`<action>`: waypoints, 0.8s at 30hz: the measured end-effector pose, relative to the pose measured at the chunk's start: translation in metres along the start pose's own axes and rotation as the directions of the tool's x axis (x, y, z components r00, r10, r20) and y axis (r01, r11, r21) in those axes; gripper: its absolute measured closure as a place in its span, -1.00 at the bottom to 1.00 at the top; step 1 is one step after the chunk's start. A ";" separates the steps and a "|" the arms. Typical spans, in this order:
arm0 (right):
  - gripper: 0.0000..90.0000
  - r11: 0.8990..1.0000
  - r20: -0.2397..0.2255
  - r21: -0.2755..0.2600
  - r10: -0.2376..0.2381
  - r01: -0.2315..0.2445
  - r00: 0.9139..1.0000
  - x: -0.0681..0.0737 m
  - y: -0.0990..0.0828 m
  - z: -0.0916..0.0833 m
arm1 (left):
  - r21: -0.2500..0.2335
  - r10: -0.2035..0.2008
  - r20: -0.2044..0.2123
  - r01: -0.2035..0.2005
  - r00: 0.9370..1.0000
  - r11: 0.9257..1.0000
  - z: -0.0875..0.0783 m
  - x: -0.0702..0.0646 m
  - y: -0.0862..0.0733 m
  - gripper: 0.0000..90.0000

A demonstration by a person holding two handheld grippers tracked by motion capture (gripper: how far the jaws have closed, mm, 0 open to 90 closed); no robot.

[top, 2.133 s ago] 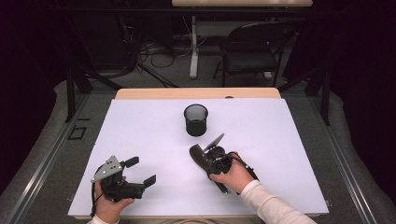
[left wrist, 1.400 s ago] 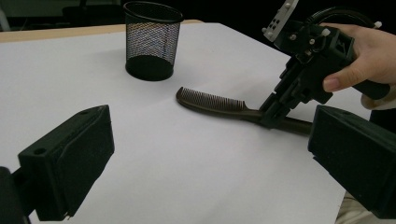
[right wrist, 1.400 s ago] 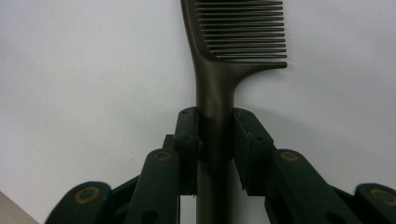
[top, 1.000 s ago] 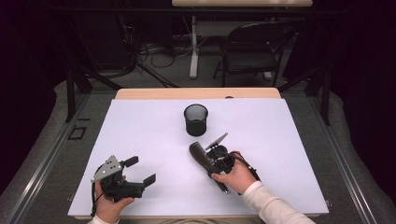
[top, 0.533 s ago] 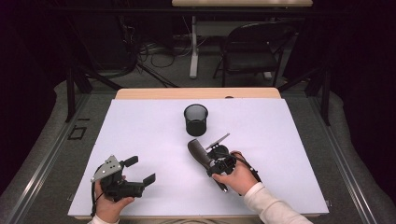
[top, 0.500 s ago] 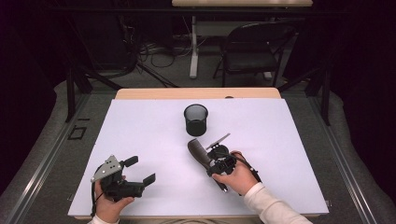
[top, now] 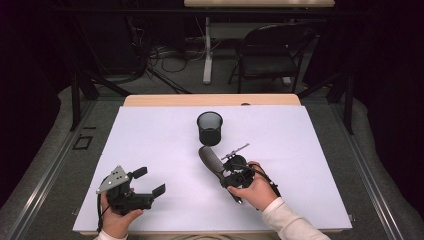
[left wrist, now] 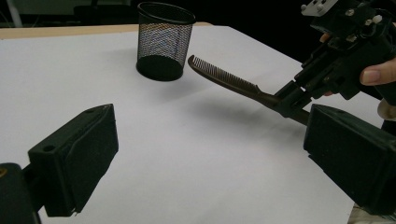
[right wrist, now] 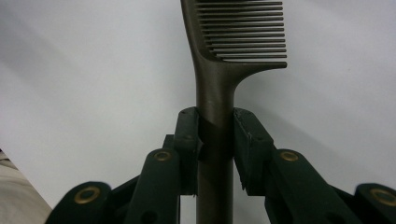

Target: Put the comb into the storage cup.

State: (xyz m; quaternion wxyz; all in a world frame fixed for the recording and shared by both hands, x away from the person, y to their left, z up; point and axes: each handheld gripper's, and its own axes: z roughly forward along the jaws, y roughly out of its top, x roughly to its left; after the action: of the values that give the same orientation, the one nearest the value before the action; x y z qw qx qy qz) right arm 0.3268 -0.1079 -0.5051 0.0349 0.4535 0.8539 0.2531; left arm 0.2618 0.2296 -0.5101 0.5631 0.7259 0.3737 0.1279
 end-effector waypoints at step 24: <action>0.62 0.984 -0.017 -0.173 -0.035 0.032 0.999 -0.001 0.012 -0.023 | -0.009 -0.011 -0.022 0.011 1.000 1.000 -0.002 0.003 0.000 -0.85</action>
State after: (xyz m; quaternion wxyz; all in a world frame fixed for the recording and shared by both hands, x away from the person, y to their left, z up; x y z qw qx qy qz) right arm 0.3299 -0.1123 -0.4793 0.0697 0.4317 0.8366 0.3301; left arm 0.2628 0.2330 -0.5102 0.5628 0.7198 0.3835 0.1345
